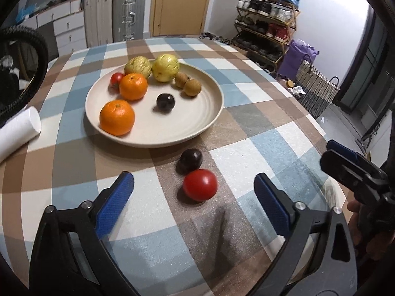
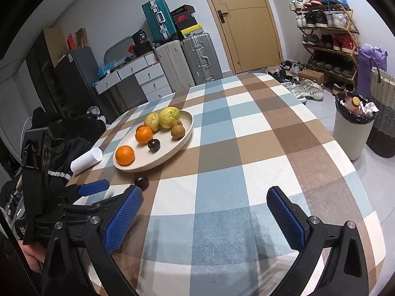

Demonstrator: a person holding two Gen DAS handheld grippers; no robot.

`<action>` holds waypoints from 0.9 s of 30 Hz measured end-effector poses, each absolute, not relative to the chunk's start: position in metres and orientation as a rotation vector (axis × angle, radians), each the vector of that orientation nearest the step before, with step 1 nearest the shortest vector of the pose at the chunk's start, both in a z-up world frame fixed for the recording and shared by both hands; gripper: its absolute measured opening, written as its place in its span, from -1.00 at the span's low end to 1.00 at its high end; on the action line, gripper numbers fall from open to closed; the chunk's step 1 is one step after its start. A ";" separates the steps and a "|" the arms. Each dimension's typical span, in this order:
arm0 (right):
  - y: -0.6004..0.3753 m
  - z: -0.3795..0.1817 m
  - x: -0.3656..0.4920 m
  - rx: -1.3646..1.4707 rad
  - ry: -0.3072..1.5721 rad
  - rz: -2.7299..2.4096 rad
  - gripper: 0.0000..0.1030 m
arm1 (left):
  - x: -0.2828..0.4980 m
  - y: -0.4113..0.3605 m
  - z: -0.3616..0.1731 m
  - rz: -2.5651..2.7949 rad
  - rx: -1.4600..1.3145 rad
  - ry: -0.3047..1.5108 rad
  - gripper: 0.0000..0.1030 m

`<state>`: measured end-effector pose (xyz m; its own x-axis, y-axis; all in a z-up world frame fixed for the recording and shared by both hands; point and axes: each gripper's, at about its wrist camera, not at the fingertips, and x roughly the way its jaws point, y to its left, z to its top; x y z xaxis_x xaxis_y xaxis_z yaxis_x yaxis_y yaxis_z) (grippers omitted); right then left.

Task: Organize fruits
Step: 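Withdraw both tools from the plate toward the last tomato and plum, then grasp the red tomato with the left tool while the right tool grasps the dark plum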

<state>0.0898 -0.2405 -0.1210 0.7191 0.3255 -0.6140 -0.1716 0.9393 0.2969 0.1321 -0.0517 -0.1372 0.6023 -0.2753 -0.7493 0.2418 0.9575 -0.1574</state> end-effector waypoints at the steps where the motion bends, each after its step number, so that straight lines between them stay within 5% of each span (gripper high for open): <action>1: -0.240 -0.122 0.090 0.228 0.726 0.276 0.99 | 0.133 -0.053 -0.137 -0.307 -0.041 0.876 0.65; 5: -0.237 -0.122 0.091 0.224 0.735 0.284 0.99 | 0.137 -0.054 -0.144 -0.338 -0.054 0.913 0.12; 7: -0.235 -0.122 0.091 0.217 0.734 0.287 0.99 | 0.139 -0.054 -0.147 -0.350 -0.065 0.926 -0.40; 27: -0.204 -0.125 0.103 0.189 0.770 0.368 0.99 | 0.124 -0.013 -0.143 -0.401 -0.189 0.899 -0.45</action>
